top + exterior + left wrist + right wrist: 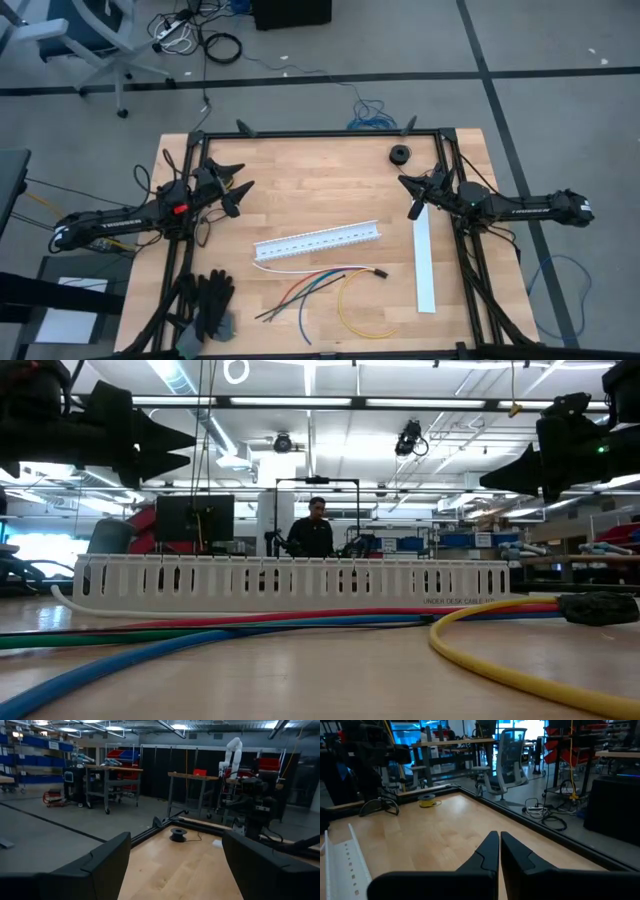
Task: Ziptie cables
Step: Adjust the white cable duct
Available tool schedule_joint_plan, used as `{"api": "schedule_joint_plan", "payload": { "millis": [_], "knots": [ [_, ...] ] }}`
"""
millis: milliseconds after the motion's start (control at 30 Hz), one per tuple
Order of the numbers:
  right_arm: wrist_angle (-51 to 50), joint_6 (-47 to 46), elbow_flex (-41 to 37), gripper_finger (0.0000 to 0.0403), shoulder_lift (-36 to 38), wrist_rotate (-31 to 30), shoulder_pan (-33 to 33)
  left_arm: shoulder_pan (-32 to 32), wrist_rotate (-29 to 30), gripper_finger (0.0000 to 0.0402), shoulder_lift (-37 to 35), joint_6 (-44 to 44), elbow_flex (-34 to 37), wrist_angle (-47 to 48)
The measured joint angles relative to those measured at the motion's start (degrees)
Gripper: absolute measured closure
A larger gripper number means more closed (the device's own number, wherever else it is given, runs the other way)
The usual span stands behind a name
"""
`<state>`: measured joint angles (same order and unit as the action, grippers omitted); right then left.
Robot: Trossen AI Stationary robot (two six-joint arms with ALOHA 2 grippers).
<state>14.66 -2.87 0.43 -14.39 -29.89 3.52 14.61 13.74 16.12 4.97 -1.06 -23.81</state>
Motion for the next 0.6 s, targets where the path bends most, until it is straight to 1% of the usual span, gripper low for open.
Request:
{"api": "schedule_joint_plan", "payload": {
  "millis": [167, 300, 433, 500, 600],
  "knots": [
    [-0.2, -2.6, 0.0, 0.0400, 0.0, 1.4, 0.0, 0.0, -0.6, 0.0111, 0.0, 1.1, 0.0, 0.4],
    [-0.1, -3.5, 0.0, 0.0400, 0.0, 3.7, 0.0, 0.0, -1.5, 0.0130, 0.0, 0.9, 0.0, 2.1],
    [-0.3, -3.2, 0.5, 0.0402, -0.8, 7.0, 0.0, 0.0, -3.3, 0.0173, 0.0, 0.3, 0.0, 3.3],
    [-0.4, -2.1, 1.8, 0.0402, -2.3, 8.2, 0.0, 0.0, -4.3, 0.0199, 0.0, 0.2, 0.0, 3.2],
    [-0.1, -0.5, 4.2, 0.0403, -5.8, 8.5, 0.0, 0.0, -5.0, 0.0239, 0.0, -0.3, 0.0, 3.1]
  ]
}}
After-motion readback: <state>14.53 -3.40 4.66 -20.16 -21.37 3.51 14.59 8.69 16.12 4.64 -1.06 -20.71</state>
